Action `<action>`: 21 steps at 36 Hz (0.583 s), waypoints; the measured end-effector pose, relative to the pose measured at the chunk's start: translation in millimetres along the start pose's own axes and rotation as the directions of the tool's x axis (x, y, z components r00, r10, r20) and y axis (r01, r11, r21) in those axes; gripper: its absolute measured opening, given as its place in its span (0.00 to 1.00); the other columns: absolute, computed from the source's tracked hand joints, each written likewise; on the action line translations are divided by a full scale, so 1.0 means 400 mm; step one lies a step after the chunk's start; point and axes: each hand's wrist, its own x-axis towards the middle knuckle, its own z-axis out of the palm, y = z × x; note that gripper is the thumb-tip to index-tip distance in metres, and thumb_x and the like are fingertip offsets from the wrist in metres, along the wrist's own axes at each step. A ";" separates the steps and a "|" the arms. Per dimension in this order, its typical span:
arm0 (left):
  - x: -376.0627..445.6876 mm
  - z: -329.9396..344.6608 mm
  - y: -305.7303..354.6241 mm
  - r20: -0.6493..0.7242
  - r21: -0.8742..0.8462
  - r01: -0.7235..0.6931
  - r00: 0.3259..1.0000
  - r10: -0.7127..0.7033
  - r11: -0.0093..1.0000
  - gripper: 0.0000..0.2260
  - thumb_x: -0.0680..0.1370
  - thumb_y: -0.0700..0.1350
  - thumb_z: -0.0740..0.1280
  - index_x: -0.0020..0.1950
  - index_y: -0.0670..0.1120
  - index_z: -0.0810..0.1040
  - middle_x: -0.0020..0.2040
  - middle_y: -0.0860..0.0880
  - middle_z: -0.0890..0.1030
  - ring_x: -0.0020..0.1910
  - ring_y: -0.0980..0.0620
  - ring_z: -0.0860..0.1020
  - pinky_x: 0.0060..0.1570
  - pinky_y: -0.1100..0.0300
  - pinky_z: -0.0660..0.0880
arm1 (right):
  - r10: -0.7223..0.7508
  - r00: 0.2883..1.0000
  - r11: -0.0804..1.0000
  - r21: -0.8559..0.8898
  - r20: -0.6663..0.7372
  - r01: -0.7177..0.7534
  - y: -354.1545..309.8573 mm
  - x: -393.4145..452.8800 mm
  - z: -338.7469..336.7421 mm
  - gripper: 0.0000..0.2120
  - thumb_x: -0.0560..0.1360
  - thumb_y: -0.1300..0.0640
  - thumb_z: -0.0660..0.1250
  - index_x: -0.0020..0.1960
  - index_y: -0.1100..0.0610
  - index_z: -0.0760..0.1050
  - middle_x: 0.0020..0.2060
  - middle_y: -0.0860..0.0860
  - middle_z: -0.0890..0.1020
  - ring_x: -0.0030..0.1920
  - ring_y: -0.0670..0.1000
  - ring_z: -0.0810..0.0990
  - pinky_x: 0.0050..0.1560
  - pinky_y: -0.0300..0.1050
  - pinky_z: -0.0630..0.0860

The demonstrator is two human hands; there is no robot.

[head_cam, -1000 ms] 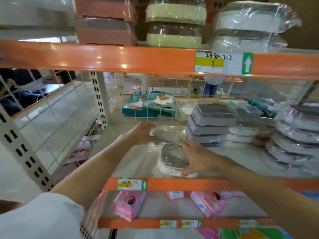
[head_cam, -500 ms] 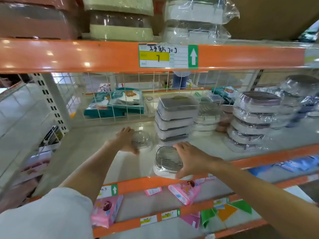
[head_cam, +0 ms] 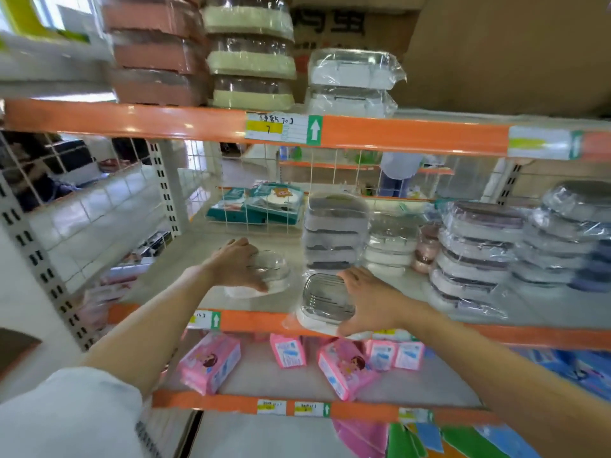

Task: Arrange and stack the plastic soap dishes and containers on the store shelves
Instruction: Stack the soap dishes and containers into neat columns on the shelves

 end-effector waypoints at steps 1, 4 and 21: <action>-0.020 -0.015 0.017 0.000 -0.008 0.012 1.000 -0.012 1.000 0.27 0.63 0.65 0.74 0.52 0.50 0.73 0.51 0.53 0.67 0.56 0.51 0.67 0.60 0.56 0.67 | -0.008 1.000 1.000 0.002 -0.008 0.008 0.004 -0.022 -0.010 0.45 0.67 0.42 0.73 0.72 0.63 0.57 0.69 0.57 0.63 0.70 0.56 0.60 0.69 0.46 0.61; -0.081 -0.064 0.066 -0.017 -0.059 0.041 0.999 -0.042 0.997 0.31 0.59 0.72 0.69 0.50 0.51 0.73 0.50 0.52 0.70 0.58 0.49 0.68 0.58 0.56 0.65 | -0.022 0.999 0.999 0.030 -0.031 0.023 0.013 -0.086 -0.050 0.48 0.68 0.43 0.73 0.75 0.63 0.51 0.74 0.57 0.59 0.73 0.55 0.57 0.70 0.42 0.57; -0.412 -0.357 0.285 -0.373 -0.294 0.029 0.917 -0.143 0.955 0.40 0.54 0.70 0.70 0.60 0.50 0.74 0.51 0.52 0.73 0.50 0.52 0.72 0.46 0.62 0.67 | -0.185 0.935 0.960 0.149 -0.302 0.238 0.011 -0.290 -0.271 0.50 0.66 0.42 0.75 0.76 0.58 0.51 0.73 0.53 0.60 0.72 0.52 0.59 0.68 0.45 0.60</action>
